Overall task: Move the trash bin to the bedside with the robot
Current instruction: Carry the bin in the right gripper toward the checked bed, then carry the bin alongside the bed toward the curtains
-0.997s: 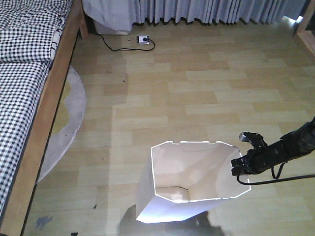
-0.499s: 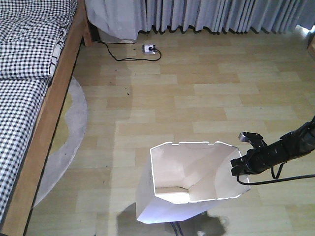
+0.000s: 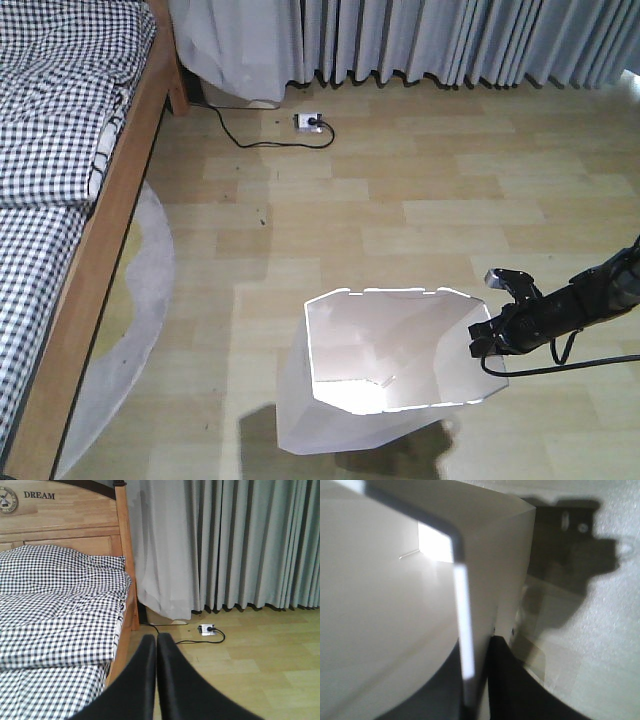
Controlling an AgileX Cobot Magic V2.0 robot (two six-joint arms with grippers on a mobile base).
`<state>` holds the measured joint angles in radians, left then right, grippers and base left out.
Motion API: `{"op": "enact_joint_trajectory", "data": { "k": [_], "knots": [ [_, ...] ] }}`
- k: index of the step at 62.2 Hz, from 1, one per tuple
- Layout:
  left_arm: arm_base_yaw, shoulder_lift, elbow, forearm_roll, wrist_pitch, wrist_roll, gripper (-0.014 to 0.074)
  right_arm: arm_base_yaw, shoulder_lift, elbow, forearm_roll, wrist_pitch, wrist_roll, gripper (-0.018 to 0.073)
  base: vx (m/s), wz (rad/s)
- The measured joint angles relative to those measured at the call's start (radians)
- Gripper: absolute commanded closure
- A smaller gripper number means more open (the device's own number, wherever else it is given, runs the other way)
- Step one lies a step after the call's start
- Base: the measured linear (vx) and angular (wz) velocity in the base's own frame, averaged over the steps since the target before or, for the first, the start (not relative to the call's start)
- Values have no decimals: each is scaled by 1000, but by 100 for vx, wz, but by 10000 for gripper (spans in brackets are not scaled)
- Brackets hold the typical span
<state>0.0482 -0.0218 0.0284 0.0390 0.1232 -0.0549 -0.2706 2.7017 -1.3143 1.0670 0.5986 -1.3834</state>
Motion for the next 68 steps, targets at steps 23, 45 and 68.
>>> {"op": "enact_joint_trajectory", "data": {
  "k": [23, 45, 68],
  "knots": [
    [0, 0, 0, 0, 0, 0, 603, 0, 0, 0, 0, 0, 0, 565, 29, 1],
    [0, 0, 0, 0, 0, 0, 603, 0, 0, 0, 0, 0, 0, 564, 23, 1],
    [0, 0, 0, 0, 0, 0, 603, 0, 0, 0, 0, 0, 0, 564, 19, 0]
  ]
}}
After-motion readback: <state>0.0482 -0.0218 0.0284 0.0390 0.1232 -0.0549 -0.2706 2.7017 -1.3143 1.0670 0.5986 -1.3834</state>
